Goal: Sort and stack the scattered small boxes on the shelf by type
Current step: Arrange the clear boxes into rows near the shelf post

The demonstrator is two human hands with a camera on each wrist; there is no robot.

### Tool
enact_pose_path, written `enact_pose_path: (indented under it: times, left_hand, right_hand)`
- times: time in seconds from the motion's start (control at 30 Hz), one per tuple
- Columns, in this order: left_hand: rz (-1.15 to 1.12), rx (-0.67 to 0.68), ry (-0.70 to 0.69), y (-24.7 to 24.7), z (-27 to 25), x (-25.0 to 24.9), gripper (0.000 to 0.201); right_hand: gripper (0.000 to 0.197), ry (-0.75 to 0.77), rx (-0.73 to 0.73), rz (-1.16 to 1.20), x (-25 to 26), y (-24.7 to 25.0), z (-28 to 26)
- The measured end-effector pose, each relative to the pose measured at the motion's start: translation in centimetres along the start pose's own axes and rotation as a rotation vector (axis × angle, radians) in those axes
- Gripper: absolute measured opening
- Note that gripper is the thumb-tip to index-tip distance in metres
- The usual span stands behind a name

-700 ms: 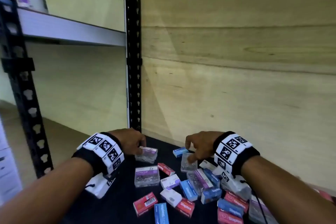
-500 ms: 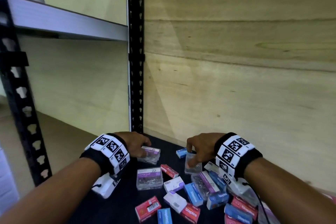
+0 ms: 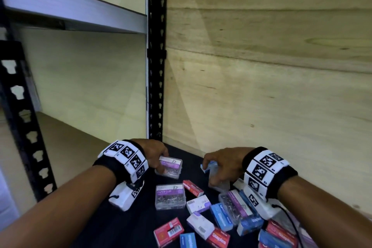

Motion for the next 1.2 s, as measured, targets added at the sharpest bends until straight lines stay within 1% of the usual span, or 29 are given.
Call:
enact_pose_path:
  times: [0.1,0.17,0.23,0.37,0.47,0.57,0.67,0.77,0.87,1.03,1.2]
  left_hand:
    - [-0.029,-0.043,0.024,0.1,0.0,0.7,0.052]
    - [-0.060,-0.060,0.029,0.2,-0.1,1.0,0.051]
    - [-0.105,-0.072,0.015,0.3,-0.4,1.1,0.048]
    - [-0.166,-0.066,-0.027,0.4,-0.7,1.0,0.046]
    - [-0.193,-0.077,-0.040,0.6,-0.8,1.2,0.043]
    - [-0.220,-0.090,-0.058,0.8,-0.9,1.4,0.042]
    - [-0.208,-0.097,-0.069,1.1,-1.0,1.4,0.044]
    - [-0.183,-0.108,-0.071,1.4,-0.5,1.6,0.040]
    - [-0.170,-0.113,-0.074,1.7,0.3,2.0,0.039]
    - [-0.146,-0.123,-0.071,2.6,2.0,2.8,0.039]
    - [-0.111,-0.135,-0.066,3.7,3.4,4.0,0.036]
  right_hand:
    - [0.034,0.049,-0.021,0.114,-0.1,0.9,-0.3]
    - [0.029,0.073,-0.043,0.158,-0.3,1.5,-0.5]
    - [0.031,0.085,-0.057,0.204,-0.4,1.7,-0.7]
    - [0.043,0.087,-0.046,0.252,-0.8,1.3,-0.8]
    - [0.038,0.095,-0.033,0.289,-1.2,0.8,-0.8]
    - [0.031,0.112,-0.089,0.337,-1.5,1.4,-0.7]
    - [0.032,0.142,-0.138,0.444,-1.4,2.2,-0.7]
    - [0.037,0.176,-0.190,0.424,-1.3,3.1,-0.6]
    - [0.043,0.173,-0.236,0.349,-1.2,3.8,0.0]
    - [0.045,0.194,-0.313,0.237,0.0,5.6,1.0]
    - [0.049,0.201,-0.333,0.173,1.1,6.7,2.8]
Point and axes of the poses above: each hand's wrist, its own z-axis towards the middle knuckle, its own y-axis out of the back of the hand, x = y × z, the point moved 10 cm from there along z, towards the middle knuckle, and after that the axes turned 7 degrees about x, right-handed, at the moved point
